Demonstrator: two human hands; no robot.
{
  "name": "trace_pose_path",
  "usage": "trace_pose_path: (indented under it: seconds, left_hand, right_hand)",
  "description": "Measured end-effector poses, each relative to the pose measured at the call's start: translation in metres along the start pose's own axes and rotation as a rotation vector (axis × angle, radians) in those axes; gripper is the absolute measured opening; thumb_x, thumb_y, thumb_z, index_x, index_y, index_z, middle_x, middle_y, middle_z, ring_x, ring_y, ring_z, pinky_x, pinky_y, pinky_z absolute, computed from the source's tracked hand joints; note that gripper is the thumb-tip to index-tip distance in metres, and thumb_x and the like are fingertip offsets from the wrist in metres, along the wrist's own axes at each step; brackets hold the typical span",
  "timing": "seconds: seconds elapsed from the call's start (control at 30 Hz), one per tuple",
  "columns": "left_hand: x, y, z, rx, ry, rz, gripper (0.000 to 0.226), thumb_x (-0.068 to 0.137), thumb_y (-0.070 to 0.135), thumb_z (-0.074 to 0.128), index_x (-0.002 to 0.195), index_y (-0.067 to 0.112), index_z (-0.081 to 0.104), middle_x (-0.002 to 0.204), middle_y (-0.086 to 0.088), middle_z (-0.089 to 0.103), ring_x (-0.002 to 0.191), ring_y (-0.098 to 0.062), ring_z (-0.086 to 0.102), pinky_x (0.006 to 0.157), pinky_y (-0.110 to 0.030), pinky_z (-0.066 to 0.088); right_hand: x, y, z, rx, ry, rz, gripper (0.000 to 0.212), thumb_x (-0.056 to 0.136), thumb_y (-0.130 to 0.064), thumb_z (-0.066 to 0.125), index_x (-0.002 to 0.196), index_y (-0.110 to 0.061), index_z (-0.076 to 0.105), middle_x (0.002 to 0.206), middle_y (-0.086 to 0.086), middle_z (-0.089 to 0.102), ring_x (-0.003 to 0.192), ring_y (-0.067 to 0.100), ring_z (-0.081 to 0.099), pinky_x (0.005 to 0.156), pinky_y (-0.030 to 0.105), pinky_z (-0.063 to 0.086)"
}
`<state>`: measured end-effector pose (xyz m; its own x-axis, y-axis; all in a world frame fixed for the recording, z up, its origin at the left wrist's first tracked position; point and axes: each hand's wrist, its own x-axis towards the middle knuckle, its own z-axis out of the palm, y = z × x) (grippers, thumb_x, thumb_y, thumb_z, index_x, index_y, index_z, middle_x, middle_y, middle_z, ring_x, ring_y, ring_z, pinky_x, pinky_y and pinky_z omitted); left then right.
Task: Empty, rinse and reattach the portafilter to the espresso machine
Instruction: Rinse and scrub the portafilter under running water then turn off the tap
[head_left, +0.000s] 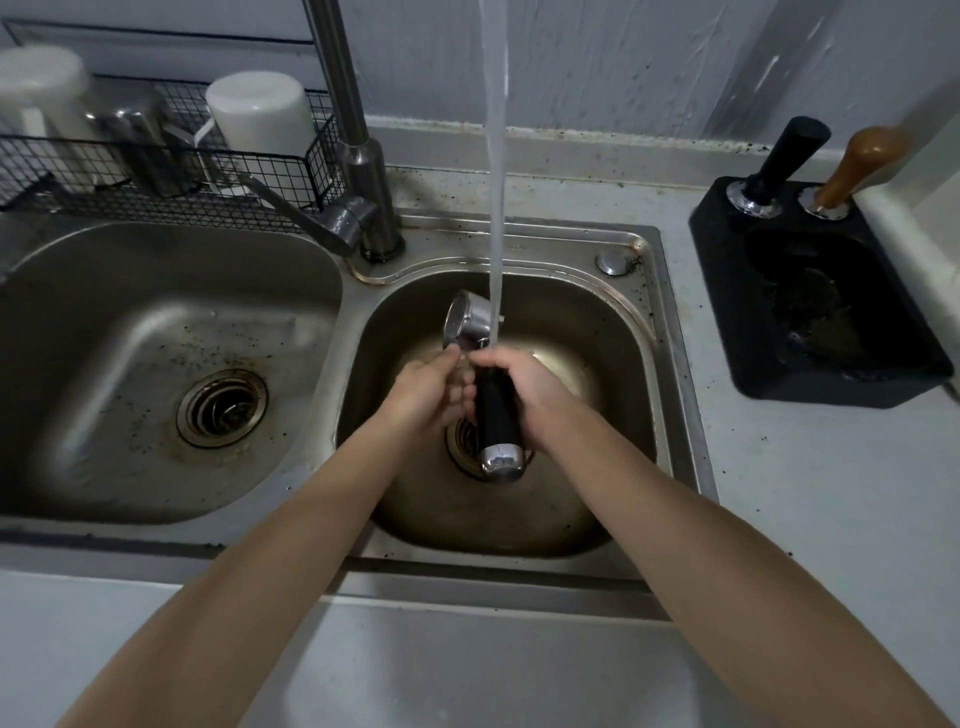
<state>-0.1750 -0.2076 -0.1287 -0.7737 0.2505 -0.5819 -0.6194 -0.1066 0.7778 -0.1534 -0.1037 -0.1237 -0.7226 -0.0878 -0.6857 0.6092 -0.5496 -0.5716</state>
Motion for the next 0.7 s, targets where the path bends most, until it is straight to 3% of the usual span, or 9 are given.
trace_pose_path:
  seconds: [0.07, 0.13, 0.23, 0.27, 0.33, 0.43, 0.57, 0.63, 0.7]
  left_hand:
    - [-0.009, 0.0, -0.005, 0.005, -0.024, -0.056, 0.028, 0.096, 0.025, 0.041, 0.076, 0.012, 0.057, 0.041, 0.005, 0.056, 0.033, -0.003, 0.052, 0.036, -0.015, 0.045]
    - [-0.02, -0.003, -0.009, 0.005, -0.145, -0.119, 0.028, 0.094, 0.03, 0.042, 0.075, 0.016, 0.057, 0.041, 0.006, 0.058, 0.036, -0.005, 0.055, 0.037, -0.019, 0.046]
    - [-0.034, -0.007, -0.008, 0.139, -0.235, -0.219, 0.007, 0.087, 0.02, 0.053, 0.091, 0.02, 0.059, 0.068, 0.0, 0.07, 0.065, -0.015, 0.065, 0.053, -0.031, 0.055]
    - [-0.035, -0.009, -0.005, 0.198, -0.222, -0.234, 0.013, 0.084, 0.011, 0.054, 0.095, 0.018, 0.057, 0.078, -0.006, 0.067, 0.069, -0.018, 0.063, 0.052, -0.031, 0.055]
    - [-0.037, -0.014, 0.004, 0.292, -0.143, -0.221, 0.025, 0.077, -0.002, 0.052, 0.098, 0.013, 0.051, 0.082, -0.01, 0.057, 0.061, -0.017, 0.056, 0.041, -0.022, 0.046]
    - [-0.038, -0.016, 0.007, 0.318, -0.106, -0.179, 0.021, 0.071, -0.003, 0.051, 0.088, 0.007, 0.05, 0.07, -0.009, 0.053, 0.043, -0.013, 0.049, 0.032, -0.016, 0.027]
    - [-0.038, -0.011, -0.007, 0.078, -0.322, -0.326, 0.01, 0.071, -0.001, 0.046, 0.076, 0.007, 0.046, 0.046, -0.002, 0.051, 0.029, -0.006, 0.041, 0.028, -0.011, 0.019]
    - [-0.035, -0.009, -0.012, -0.044, -0.456, -0.396, 0.009, 0.066, 0.003, 0.047, 0.072, 0.009, 0.047, 0.044, 0.002, 0.049, 0.028, -0.004, 0.039, 0.027, -0.01, 0.02]
    - [-0.031, -0.009, -0.015, -0.07, -0.487, -0.422, 0.009, 0.065, 0.002, 0.049, 0.07, 0.009, 0.048, 0.045, 0.001, 0.05, 0.029, -0.004, 0.041, 0.025, -0.009, 0.023]
  right_hand:
    - [0.008, -0.002, 0.003, -0.061, 0.064, -0.035, 0.038, 0.091, -0.038, 0.049, 0.065, -0.01, 0.055, 0.05, 0.002, 0.055, 0.038, 0.013, 0.053, 0.039, 0.021, 0.046]
    - [0.011, -0.004, 0.003, -0.092, 0.113, -0.057, 0.042, 0.089, -0.044, 0.049, 0.066, -0.01, 0.055, 0.054, 0.003, 0.057, 0.042, 0.015, 0.055, 0.043, 0.024, 0.047]
    - [0.014, -0.004, 0.005, 0.025, 0.108, -0.118, 0.03, 0.092, -0.029, 0.051, 0.072, -0.008, 0.056, 0.058, 0.006, 0.055, 0.043, 0.016, 0.056, 0.041, 0.02, 0.049]
    - [0.015, -0.004, 0.006, 0.063, 0.114, -0.15, 0.025, 0.092, -0.022, 0.051, 0.073, -0.008, 0.056, 0.06, 0.007, 0.054, 0.046, 0.016, 0.055, 0.043, 0.021, 0.049]
    - [0.019, -0.001, 0.01, 0.064, 0.141, -0.189, 0.018, 0.089, -0.011, 0.055, 0.072, -0.006, 0.057, 0.058, 0.007, 0.056, 0.051, 0.016, 0.055, 0.049, 0.024, 0.05]
    - [0.018, 0.001, 0.01, 0.043, 0.103, -0.155, 0.023, 0.083, -0.007, 0.057, 0.061, -0.006, 0.053, 0.04, 0.003, 0.055, 0.037, 0.013, 0.053, 0.043, 0.021, 0.047]
    - [0.015, -0.002, 0.006, 0.277, -0.048, -0.102, 0.031, 0.086, -0.017, 0.049, 0.056, -0.011, 0.048, 0.039, -0.001, 0.049, 0.035, 0.013, 0.049, 0.044, 0.017, 0.044]
    - [0.015, -0.003, 0.008, 0.379, -0.02, -0.141, 0.033, 0.087, -0.019, 0.05, 0.055, -0.01, 0.054, 0.041, 0.0, 0.052, 0.036, 0.012, 0.052, 0.043, 0.016, 0.046]
    - [0.017, -0.004, 0.011, 0.321, 0.073, -0.181, 0.033, 0.087, -0.016, 0.053, 0.056, -0.008, 0.055, 0.04, 0.0, 0.054, 0.037, 0.011, 0.053, 0.042, 0.017, 0.047]
